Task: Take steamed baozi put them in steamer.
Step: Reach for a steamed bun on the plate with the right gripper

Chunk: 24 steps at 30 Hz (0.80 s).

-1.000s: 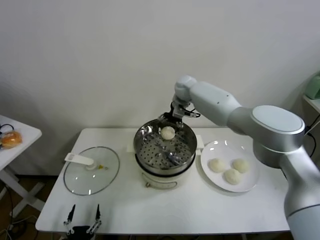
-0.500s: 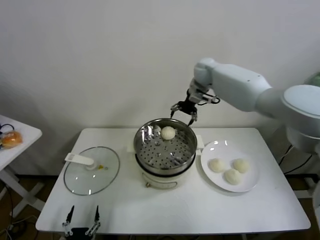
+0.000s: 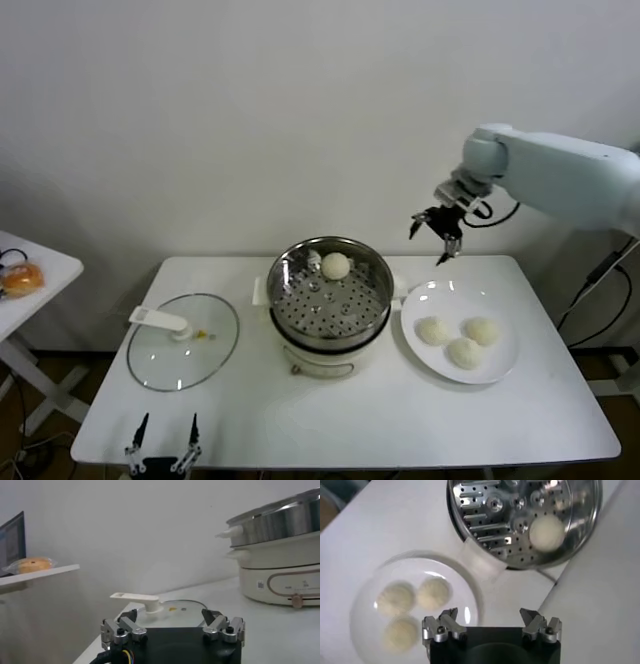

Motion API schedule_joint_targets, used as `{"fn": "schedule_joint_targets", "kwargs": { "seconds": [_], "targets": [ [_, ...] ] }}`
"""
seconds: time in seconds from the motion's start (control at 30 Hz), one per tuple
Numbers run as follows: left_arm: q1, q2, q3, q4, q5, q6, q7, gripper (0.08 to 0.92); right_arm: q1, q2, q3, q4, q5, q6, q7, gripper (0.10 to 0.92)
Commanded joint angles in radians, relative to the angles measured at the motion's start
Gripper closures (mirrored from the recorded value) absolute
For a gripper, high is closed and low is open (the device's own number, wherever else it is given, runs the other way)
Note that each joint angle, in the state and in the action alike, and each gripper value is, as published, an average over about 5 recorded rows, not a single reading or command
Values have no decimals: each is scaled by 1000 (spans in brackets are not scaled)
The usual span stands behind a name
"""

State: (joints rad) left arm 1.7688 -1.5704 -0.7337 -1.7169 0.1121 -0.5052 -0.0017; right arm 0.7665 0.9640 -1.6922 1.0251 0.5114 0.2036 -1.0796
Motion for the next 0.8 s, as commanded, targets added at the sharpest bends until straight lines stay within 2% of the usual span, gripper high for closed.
{"fn": "schedule_joint_targets", "kwargs": {
  "seconds": [0.03,0.4,0.67,0.8],
  "targets": [
    [1,1,0,5,4,1,1,177,-44,-156,-37,179,108,-378,39,203],
    [2,5,-10,14,7,-2,0,177,-234,-132,79,142,-44,-419,49,203],
    [1,3,-15,25,13,-6,-1,177,-353,-91,171,45,-211,-405,69,203],
    [2,2,-19,25,15,-6,-1,177,-397,-65,212,-14,-235,-400,81,203]
  ]
}}
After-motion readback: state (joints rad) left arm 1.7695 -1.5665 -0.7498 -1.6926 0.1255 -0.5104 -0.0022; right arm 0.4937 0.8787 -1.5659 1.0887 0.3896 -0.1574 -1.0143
